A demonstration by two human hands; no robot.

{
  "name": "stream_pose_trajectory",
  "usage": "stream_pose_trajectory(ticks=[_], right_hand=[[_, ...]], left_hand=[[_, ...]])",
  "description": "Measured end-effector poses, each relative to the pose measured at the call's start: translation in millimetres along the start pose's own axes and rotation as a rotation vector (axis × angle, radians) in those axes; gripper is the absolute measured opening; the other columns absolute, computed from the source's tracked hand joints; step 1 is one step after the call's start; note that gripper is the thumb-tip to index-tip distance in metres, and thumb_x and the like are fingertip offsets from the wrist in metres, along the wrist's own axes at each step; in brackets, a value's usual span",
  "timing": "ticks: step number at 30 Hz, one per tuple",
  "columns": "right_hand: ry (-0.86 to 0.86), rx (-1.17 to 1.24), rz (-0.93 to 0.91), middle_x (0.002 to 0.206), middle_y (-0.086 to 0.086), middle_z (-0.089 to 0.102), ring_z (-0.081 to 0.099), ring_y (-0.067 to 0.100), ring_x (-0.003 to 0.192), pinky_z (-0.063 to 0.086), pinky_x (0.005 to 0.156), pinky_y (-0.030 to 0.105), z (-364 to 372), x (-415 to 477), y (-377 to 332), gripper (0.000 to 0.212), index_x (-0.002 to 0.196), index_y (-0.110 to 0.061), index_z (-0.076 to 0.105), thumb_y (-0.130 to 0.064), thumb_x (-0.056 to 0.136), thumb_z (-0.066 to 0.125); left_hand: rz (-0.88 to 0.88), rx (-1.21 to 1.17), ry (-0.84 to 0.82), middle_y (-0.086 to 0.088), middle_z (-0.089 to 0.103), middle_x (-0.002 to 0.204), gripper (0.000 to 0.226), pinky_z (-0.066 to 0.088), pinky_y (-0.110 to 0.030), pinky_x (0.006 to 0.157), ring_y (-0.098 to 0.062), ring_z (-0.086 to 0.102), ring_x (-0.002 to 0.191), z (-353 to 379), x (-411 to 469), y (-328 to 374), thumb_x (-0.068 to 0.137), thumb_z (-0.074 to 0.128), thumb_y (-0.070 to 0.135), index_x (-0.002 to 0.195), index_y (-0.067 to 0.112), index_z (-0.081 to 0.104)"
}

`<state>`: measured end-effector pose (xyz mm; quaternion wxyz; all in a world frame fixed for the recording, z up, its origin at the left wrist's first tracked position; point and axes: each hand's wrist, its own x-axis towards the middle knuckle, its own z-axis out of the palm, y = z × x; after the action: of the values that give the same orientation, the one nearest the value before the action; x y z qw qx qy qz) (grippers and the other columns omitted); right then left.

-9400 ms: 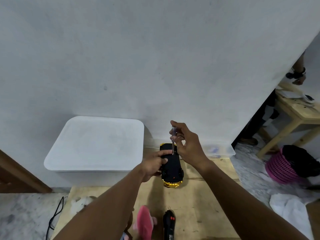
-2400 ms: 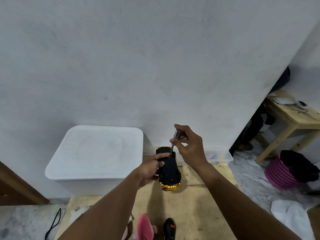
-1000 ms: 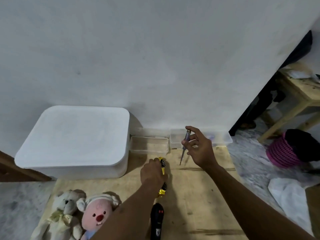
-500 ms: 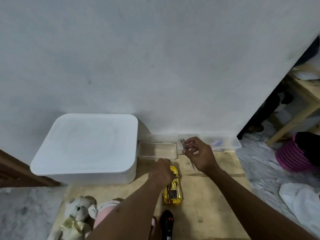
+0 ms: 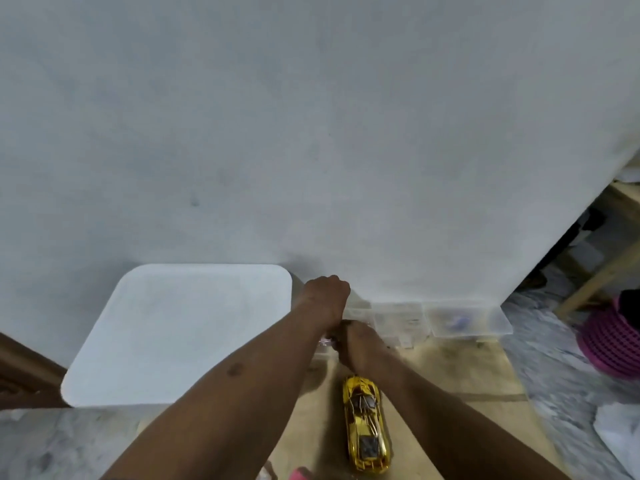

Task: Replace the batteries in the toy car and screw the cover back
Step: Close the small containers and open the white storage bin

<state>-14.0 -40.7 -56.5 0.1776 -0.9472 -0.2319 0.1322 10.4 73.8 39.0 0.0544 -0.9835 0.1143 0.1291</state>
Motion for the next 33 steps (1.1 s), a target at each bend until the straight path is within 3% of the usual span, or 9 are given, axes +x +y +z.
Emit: stream_pose_trajectory(ticks=[4,7,10,13,15,19,25,29,33], right_hand=[[-0.074,-0.191,-0.079,0.126,0.015,0.065,0.066,0.033,0.108,0.055,0.087,0.037,20.0,36.3,2.0,0.034,0.131,-0.012,0.06,-0.011,0.097,0.054],[-0.029,-0.205,-0.161,0.116,0.012,0.071,0.07,0.028,0.099,0.057,0.085,0.035,26.1,38.6,8.5,0.029,0.125,-0.012,0.064,-0.012,0.098,0.052],[0.263,-0.008,-0.243,0.092,0.003,0.075,0.07,0.018,0.076,0.06,0.07,0.03,25.0,21.8,22.8,0.017,0.101,-0.017,0.075,-0.015,0.088,0.064],[0.622,0.105,-0.296,0.09,-0.001,0.069,0.062,0.016,0.081,0.053,0.065,0.025,8.0,5.5,38.4,0.016,0.092,-0.013,0.073,-0.012,0.077,0.069],[0.487,0.047,-0.207,0.107,-0.002,0.066,0.059,0.019,0.099,0.049,0.08,0.03,-5.0,2.6,48.3,0.032,0.11,-0.017,0.07,-0.023,0.078,0.07],[-0.09,-0.325,-0.136,0.142,-0.003,0.05,0.044,0.019,0.131,0.031,0.107,0.04,-7.0,4.5,57.5,0.053,0.138,-0.027,0.052,-0.04,0.087,0.061],[-0.055,-0.45,-0.247,0.133,0.001,0.055,0.05,0.023,0.122,0.036,0.104,0.039,3.8,18.5,56.9,0.044,0.133,-0.025,0.056,-0.034,0.09,0.06],[-0.05,-0.428,-0.256,0.127,0.004,0.056,0.051,0.025,0.116,0.043,0.096,0.039,6.7,27.3,56.8,0.045,0.131,-0.019,0.056,-0.027,0.088,0.067],[-0.041,-0.457,-0.261,0.127,0.006,0.054,0.051,0.027,0.114,0.049,0.088,0.039,10.7,29.1,56.0,0.051,0.136,-0.014,0.05,-0.02,0.087,0.066]], left_hand=[[-0.017,0.081,-0.082,-0.009,0.058,0.116,0.038,0.048,-0.034,0.076,-0.029,0.062,0.106,10.4,23.1,-3.6,0.085,0.067,0.013,0.121,0.011,0.057],[-0.033,0.08,-0.119,-0.01,0.059,0.115,0.035,0.049,-0.036,0.078,-0.029,0.062,0.105,19.6,30.1,-8.4,0.086,0.066,0.011,0.12,0.009,0.057],[-0.029,0.072,-0.146,-0.01,0.06,0.115,0.029,0.049,-0.036,0.078,-0.029,0.062,0.105,30.8,29.1,-10.4,0.089,0.06,0.008,0.118,0.009,0.059],[-0.039,0.059,-0.157,-0.01,0.06,0.115,0.031,0.056,-0.038,0.082,-0.031,0.063,0.105,43.0,26.0,-8.7,0.089,0.059,0.006,0.12,0.009,0.059],[-0.047,0.033,-0.182,-0.01,0.059,0.116,0.033,0.057,-0.041,0.085,-0.031,0.063,0.106,52.1,23.8,-5.8,0.088,0.063,0.008,0.12,0.009,0.059],[-0.053,0.068,-0.254,-0.011,0.058,0.127,0.036,0.053,-0.041,0.094,-0.03,0.059,0.116,75.8,20.4,2.5,0.092,0.06,0.014,0.128,0.011,0.056],[-0.021,0.299,-0.232,-0.01,0.046,0.142,0.066,0.048,-0.035,0.095,-0.027,0.049,0.129,100.8,25.9,10.6,0.101,0.047,0.02,0.156,0.017,0.011],[-0.079,0.216,-0.203,-0.009,0.054,0.132,0.047,0.055,-0.035,0.087,-0.025,0.059,0.118,105.1,32.2,14.5,0.099,0.049,0.01,0.143,0.014,0.032],[-0.131,0.116,-0.212,-0.013,0.053,0.131,0.043,0.057,-0.039,0.086,-0.028,0.062,0.114,112.7,38.9,16.5,0.097,0.052,0.005,0.136,0.012,0.035]])
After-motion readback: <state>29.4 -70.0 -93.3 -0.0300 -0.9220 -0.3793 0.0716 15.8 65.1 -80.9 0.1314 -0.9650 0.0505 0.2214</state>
